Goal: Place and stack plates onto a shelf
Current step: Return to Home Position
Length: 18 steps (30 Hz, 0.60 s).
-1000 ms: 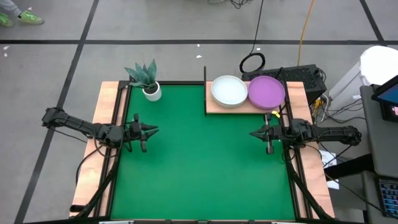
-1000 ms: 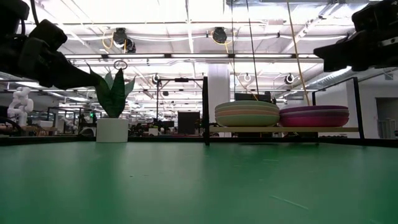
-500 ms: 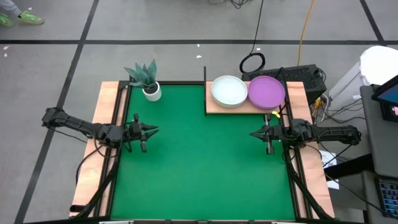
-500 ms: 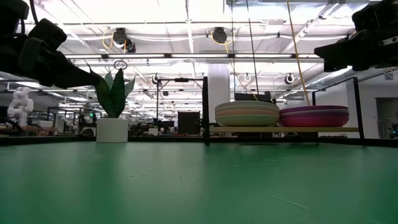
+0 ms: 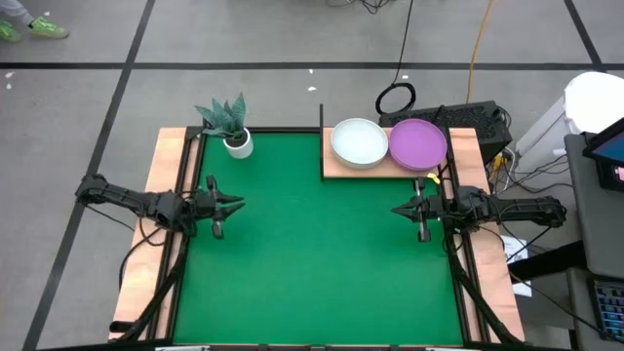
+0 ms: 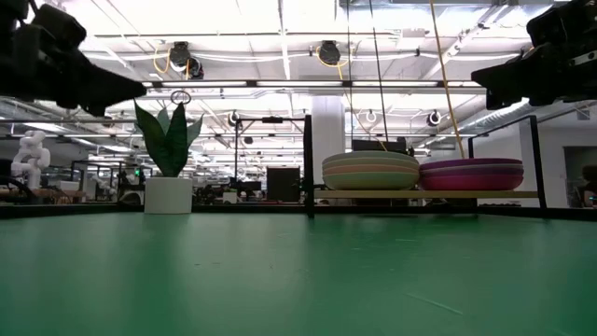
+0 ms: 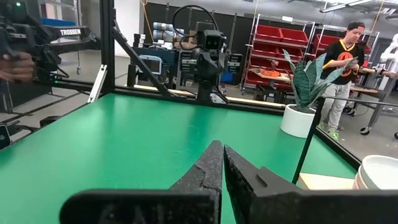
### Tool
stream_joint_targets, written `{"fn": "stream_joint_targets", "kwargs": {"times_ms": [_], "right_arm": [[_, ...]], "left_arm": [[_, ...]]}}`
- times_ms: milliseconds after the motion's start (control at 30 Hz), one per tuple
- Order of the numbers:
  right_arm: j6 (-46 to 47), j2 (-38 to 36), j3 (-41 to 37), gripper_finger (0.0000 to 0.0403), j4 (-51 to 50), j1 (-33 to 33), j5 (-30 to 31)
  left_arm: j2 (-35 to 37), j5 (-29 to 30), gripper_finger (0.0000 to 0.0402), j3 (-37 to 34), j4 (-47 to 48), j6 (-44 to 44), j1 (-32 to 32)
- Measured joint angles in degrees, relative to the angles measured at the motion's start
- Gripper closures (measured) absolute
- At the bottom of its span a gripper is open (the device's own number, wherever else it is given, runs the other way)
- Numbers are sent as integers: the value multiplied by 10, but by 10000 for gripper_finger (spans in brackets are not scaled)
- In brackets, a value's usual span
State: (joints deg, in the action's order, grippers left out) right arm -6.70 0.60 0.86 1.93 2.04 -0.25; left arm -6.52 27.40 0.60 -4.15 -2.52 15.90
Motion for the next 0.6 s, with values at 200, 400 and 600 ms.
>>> {"fn": "stream_joint_targets", "kwargs": {"times_ms": [200,400,600], "right_arm": [[0,0,0,403,1,0,0],[0,0,0,403,1,0,0],[0,1,0,403,1,0,0]], "left_arm": [[61,-18,325,0,2,-44,0],[62,-22,325,0,4,-64,-22],[62,-51,325,0,6,-60,-56]]}}
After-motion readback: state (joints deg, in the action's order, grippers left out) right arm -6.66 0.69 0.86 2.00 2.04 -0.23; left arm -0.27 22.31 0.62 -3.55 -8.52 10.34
